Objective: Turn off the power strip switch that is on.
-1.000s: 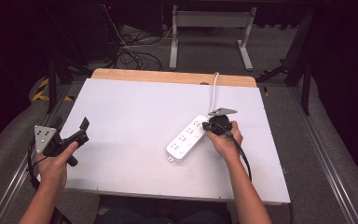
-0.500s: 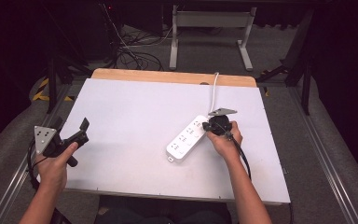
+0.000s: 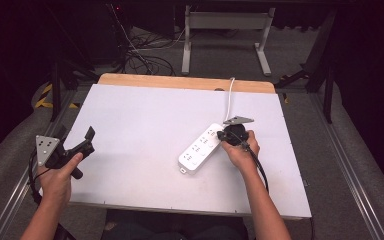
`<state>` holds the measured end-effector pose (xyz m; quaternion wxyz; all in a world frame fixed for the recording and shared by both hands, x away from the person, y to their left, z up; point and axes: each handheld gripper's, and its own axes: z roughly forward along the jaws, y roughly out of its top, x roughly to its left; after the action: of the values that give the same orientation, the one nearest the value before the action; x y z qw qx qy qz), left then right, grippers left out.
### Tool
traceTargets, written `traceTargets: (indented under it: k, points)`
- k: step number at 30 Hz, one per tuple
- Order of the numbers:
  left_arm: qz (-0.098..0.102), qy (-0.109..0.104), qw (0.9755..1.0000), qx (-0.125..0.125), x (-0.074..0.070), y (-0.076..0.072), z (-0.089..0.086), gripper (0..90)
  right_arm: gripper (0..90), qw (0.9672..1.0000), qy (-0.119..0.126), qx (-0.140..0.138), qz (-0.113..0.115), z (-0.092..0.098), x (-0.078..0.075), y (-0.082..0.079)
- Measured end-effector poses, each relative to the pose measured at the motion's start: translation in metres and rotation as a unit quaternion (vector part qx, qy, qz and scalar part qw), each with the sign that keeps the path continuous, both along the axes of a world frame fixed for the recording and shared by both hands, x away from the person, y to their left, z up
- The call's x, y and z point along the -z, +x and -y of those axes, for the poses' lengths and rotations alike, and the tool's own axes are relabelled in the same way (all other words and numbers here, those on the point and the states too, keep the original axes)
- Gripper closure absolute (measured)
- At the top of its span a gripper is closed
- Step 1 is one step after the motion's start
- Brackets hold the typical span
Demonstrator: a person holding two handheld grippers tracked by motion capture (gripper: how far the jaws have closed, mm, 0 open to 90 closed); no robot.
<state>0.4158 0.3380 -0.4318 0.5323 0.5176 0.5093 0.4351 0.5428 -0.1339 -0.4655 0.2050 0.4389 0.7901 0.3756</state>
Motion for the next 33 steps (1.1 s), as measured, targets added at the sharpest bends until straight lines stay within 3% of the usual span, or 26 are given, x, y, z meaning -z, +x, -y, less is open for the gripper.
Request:
traceTargets:
  k: [3, 20, 33]
  points:
    - [0.0, -0.001, 1.0, 0.0, 0.0, 0.0, 0.0003, 8.9, 90.0, 0.9999, -0.014, 0.001, 0.009, -0.0037, 0.0003, -0.0012]
    - [-0.001, 0.001, 1.0, 0.0, 0.0001, -0.0009, 0.0003, 9.1, 90.0, 1.0, -0.004, 0.002, 0.001, -0.0017, -0.0001, 0.0]
    - [0.0, 0.001, 1.0, 0.001, -0.0006, -0.0032, 0.0005, 9.1, 90.0, 0.9996, -0.026, 0.004, 0.012, -0.0054, -0.0009, -0.0022]
